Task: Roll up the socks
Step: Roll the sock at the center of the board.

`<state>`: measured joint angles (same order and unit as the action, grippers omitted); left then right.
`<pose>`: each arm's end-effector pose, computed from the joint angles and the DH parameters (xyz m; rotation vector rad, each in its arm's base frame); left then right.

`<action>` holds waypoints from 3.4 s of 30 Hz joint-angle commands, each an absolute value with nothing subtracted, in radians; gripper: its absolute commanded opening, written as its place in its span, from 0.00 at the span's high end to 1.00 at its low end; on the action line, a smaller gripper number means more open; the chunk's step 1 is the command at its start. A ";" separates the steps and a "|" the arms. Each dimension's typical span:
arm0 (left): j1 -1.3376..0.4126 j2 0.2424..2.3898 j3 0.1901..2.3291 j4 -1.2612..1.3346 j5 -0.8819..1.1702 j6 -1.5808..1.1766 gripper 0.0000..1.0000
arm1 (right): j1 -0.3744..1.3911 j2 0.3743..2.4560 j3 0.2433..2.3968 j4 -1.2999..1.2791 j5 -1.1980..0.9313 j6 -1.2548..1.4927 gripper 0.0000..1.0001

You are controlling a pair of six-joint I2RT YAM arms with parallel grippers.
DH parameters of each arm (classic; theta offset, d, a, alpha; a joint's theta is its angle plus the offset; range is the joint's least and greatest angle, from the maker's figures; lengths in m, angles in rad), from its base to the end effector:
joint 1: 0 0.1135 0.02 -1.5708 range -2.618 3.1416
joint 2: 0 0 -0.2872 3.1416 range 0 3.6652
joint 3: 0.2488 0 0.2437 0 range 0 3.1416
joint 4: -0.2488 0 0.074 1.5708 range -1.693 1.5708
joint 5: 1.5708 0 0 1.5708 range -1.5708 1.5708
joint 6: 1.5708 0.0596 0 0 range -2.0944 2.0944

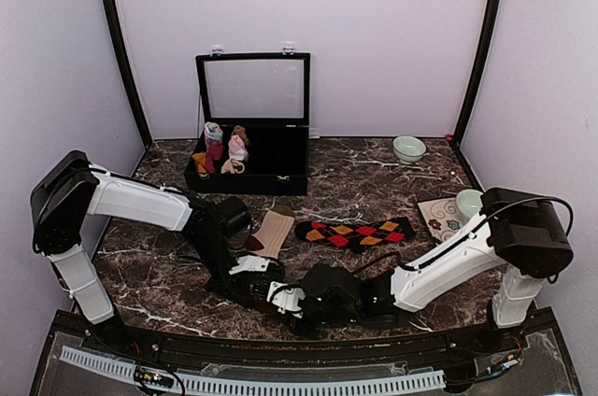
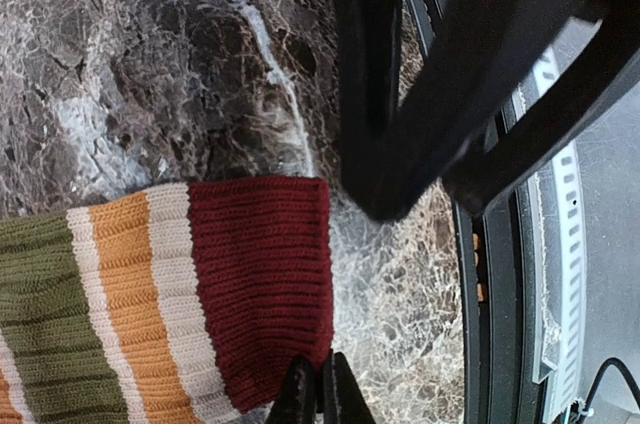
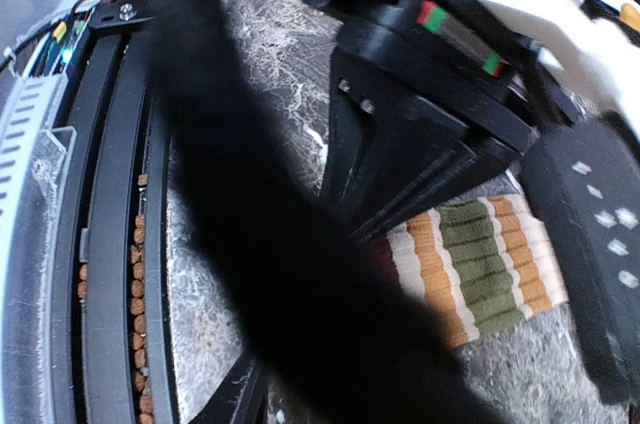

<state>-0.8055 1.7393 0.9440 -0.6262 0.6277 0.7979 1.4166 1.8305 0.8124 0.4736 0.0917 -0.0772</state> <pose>0.1788 -0.2367 0.1491 2.0991 1.9353 -0.9273 0.0642 0.3775 0.1525 -1.4477 1.6471 0.6879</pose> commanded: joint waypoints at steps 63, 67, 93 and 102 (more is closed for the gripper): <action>-0.733 1.669 0.916 -0.676 0.677 0.783 0.72 | 1.409 1.941 0.837 0.541 0.175 0.023 1.00; -0.732 1.548 0.853 -0.650 0.599 0.810 0.56 | 1.364 1.901 0.797 0.543 0.055 0.136 1.00; -0.922 1.428 0.755 -0.375 0.285 0.863 0.57 | 1.103 1.997 0.975 0.342 -0.523 0.866 1.00; -0.960 1.497 0.746 -0.391 0.330 0.859 0.58 | 1.086 2.013 0.987 0.346 -0.520 0.989 1.00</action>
